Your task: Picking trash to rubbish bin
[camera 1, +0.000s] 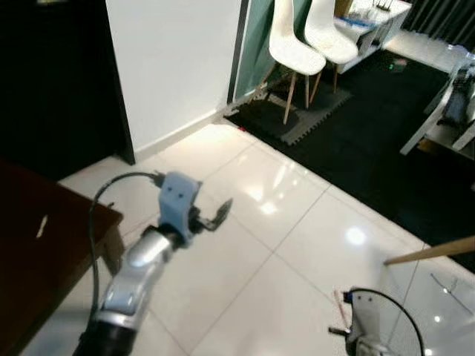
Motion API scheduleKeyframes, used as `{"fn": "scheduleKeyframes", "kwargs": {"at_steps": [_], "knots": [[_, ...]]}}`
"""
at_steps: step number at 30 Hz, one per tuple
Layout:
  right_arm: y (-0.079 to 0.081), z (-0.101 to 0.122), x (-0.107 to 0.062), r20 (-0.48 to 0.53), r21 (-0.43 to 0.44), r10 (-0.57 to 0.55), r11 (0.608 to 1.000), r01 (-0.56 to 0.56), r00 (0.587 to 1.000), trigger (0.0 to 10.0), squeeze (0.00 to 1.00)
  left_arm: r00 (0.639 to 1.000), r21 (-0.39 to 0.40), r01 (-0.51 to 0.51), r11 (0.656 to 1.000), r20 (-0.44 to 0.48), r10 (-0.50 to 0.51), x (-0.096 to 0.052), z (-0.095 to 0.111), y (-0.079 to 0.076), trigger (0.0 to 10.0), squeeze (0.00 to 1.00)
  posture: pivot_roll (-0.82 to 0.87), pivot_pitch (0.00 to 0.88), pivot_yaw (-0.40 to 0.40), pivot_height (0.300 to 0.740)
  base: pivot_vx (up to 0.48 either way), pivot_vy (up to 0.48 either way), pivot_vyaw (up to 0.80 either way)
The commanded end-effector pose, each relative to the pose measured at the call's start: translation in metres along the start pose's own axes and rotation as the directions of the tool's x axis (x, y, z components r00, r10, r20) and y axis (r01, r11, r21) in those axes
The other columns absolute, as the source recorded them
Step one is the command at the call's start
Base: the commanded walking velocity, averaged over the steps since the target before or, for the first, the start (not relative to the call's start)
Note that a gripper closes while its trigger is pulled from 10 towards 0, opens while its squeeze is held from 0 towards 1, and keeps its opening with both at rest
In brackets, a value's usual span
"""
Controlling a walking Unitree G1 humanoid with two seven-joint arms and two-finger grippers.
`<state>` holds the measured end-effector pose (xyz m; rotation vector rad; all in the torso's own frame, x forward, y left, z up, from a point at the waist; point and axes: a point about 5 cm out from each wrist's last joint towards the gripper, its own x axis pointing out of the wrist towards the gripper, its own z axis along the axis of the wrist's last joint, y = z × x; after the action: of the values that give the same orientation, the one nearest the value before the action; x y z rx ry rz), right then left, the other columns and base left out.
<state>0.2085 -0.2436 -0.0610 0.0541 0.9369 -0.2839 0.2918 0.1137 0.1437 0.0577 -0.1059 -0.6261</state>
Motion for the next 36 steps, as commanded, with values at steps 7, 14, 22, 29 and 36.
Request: {"fn": "scheduleKeyframes", "kwargs": {"at_steps": [7, 14, 22, 29, 36], "knots": [[-0.005, -0.002, 0.000, 0.000, 0.014, -0.005, 1.000, 0.005, 1.000, 10.0, 0.00, 1.000, -0.008, 0.029, 1.000, -0.005, -0.029, 0.002, 0.000, -0.005, 10.0, 0.00, 0.22, 0.115, -0.117, 0.740, 0.000, -0.450, 0.00], [0.003, 0.011, 0.001, 0.046, -0.006, 0.046, 0.999, -0.046, 0.998, 10.0, 0.00, 1.000, -0.006, 0.031, 1.000, -0.006, -0.031, 0.002, 0.000, -0.006, 10.0, 0.00, 0.22, 0.118, -0.116, 0.740, 0.000, -0.449, 0.00], [0.019, 0.030, 0.001, 0.101, -0.036, 0.125, 0.992, -0.122, 0.987, 10.0, 0.00, 0.999, -0.005, 0.036, 0.999, -0.005, -0.036, 0.002, 0.000, -0.007, 10.0, 0.00, 0.22, 0.120, -0.118, 0.740, 0.000, -0.448, 0.00], [0.029, 0.039, 0.000, 0.131, -0.080, 0.186, 0.981, -0.176, 0.974, 10.0, 0.00, 0.999, -0.004, 0.034, 0.999, -0.006, -0.034, 0.001, 0.000, -0.007, 10.0, 0.00, 0.22, 0.125, -0.118, 0.740, 0.000, -0.450, 0.00], [0.052, 0.056, -0.003, 0.187, -0.089, 0.326, 0.945, -0.314, 0.927, 10.0, 0.00, 1.000, -0.001, 0.027, 1.000, -0.008, -0.027, -0.001, -0.001, -0.006, 10.0, 0.00, 0.22, 0.127, -0.114, 0.740, 0.000, -0.447, 0.00]]}}
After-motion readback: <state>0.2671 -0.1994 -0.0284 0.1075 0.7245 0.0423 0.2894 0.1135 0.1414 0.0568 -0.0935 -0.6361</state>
